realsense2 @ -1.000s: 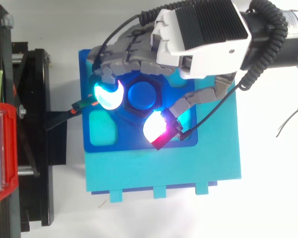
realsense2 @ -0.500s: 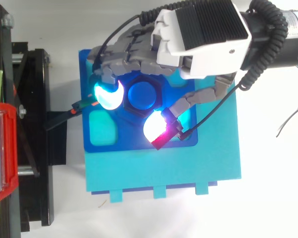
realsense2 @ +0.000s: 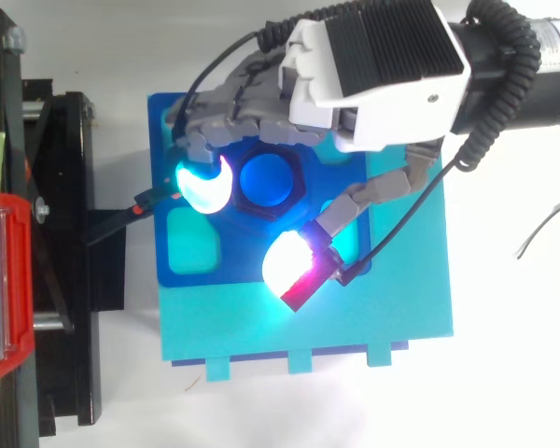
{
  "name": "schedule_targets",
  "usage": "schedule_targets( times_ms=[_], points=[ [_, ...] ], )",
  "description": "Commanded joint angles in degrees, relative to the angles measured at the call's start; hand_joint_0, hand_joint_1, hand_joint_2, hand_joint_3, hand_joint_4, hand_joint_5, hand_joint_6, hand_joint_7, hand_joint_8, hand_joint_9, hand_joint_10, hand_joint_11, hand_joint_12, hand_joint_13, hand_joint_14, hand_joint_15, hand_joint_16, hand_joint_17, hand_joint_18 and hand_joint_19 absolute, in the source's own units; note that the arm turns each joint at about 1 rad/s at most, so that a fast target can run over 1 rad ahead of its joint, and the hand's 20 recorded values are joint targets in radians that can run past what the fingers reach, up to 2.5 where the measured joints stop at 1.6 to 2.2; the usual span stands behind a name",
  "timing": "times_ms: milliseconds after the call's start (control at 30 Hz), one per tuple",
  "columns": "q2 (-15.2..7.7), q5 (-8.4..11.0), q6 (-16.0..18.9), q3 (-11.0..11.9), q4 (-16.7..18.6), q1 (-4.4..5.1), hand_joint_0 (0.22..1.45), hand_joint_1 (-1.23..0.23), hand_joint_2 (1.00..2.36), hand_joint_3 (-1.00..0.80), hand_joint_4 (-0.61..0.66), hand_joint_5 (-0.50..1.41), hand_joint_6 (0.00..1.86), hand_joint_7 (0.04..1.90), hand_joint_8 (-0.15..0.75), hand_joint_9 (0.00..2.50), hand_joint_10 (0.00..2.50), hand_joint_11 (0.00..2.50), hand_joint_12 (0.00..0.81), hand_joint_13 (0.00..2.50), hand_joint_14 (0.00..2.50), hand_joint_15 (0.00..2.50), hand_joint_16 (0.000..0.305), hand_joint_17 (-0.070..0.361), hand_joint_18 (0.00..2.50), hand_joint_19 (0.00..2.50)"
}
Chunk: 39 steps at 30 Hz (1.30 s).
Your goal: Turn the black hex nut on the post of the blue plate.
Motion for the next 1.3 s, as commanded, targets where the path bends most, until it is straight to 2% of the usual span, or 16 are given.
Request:
schedule_targets(
  times_ms=[0,33,67,233,267,333,400,600,700,800,867,933,967,1000,1133,1267],
  points=[
    [0.0,-0.06,0.0,2.0,-2.6,-0.01,0.42,-0.67,1.00,-0.50,0.44,-0.23,0.50,1.16,0.518,0.47,0.01,0.33,0.614,0.62,0.00,0.53,0.077,0.173,0.69,0.36],
    [0.0,-0.06,0.0,2.4,-3.3,0.08,0.42,-0.66,1.00,-0.50,0.45,-0.23,0.50,1.15,0.520,0.47,0.01,0.33,0.615,0.63,0.00,0.54,0.078,0.175,0.69,0.34],
    [0.0,-0.06,-0.1,4.2,-5.3,0.08,0.42,-0.66,1.00,-0.50,0.44,-0.23,0.50,1.16,0.522,0.47,0.01,0.33,0.616,0.63,0.00,0.54,0.078,0.176,0.68,0.32],
    [0.1,-0.06,-0.5,8.6,-10.3,0.16,0.40,-0.63,1.00,-0.50,0.47,-0.23,0.50,1.12,0.538,0.47,0.01,0.34,0.631,0.63,0.00,0.55,0.082,0.185,0.65,0.18],
    [0.0,-0.06,-1.2,10.7,-12.6,0.16,0.40,-0.62,1.00,-0.50,0.46,-0.23,0.50,1.10,0.543,0.48,0.01,0.34,0.633,0.62,0.00,0.57,0.083,0.186,0.64,0.16],
    [0.0,-0.06,-1.8,12.9,-14.9,0.16,0.39,-0.61,1.00,-0.50,0.47,-0.23,0.50,1.09,0.545,0.48,0.01,0.35,0.638,0.62,0.00,0.58,0.083,0.187,0.63,0.13],
    [0.1,-0.15,-2.2,14.2,-16.2,0.16,0.39,-0.59,1.00,-0.50,0.47,-0.23,0.50,1.07,0.553,0.48,0.01,0.35,0.642,0.62,0.00,0.58,0.084,0.189,0.62,0.08],
    [1.0,-0.06,-3.7,14.6,-19.2,0.25,0.40,-0.57,1.00,-0.50,0.47,-0.23,0.50,1.05,0.556,0.48,0.01,0.36,0.645,0.62,0.00,0.60,0.084,0.190,0.61,0.03],
    [2.8,0.11,-7.3,14.4,-24.2,0.25,0.40,-0.56,1.00,-0.50,0.48,-0.23,0.50,1.04,0.558,0.48,0.01,0.37,0.645,0.62,0.00,0.62,0.085,0.191,0.61,0.01],
    [4.1,0.64,-7.6,14.1,-25.5,0.25,0.40,-0.55,1.00,-0.50,0.47,-0.23,0.50,1.04,0.559,0.48,0.01,0.37,0.647,0.62,0.00,0.62,0.085,0.192,0.60,0.00],
    [5.4,1.61,-7.7,13.3,-25.7,0.43,0.40,-0.55,1.00,-0.50,0.48,-0.24,0.50,1.04,0.560,0.49,0.01,0.37,0.648,0.62,0.00,0.62,0.085,0.192,0.61,0.00],
    [7.2,2.57,-7.6,11.2,-25.6,0.60,0.40,-0.54,1.00,-0.50,0.48,-0.23,0.50,1.03,0.560,0.48,0.01,0.37,0.646,0.62,0.00,0.64,0.085,0.191,0.60,0.00],
    [8.6,3.36,-7.3,9.1,-25.5,0.60,0.40,-0.54,1.00,-0.50,0.48,-0.23,0.50,1.03,0.560,0.48,0.01,0.37,0.647,0.62,0.00,0.63,0.085,0.191,0.60,0.00],
    [8.6,3.36,-7.3,9.1,-25.5,0.60,0.40,-0.53,1.00,-0.50,0.48,-0.23,0.50,1.03,0.560,0.48,0.01,0.37,0.654,0.63,0.00,0.64,0.085,0.192,0.60,0.00],
    [15.0,7.76,-5.3,-2.0,-19.1,1.39,0.41,-0.52,1.00,-0.50,0.48,-0.23,0.50,1.03,0.559,0.48,0.01,0.37,0.648,0.62,0.00,0.64,0.085,0.191,0.59,0.00],
    [19.3,11.28,-2.2,-9.0,-14.8,2.18,0.41,-0.51,1.00,-0.50,0.48,-0.23,0.51,1.03,0.559,0.48,0.01,0.38,0.646,0.62,0.00,0.65,0.085,0.191,0.59,0.00]
  ],
)
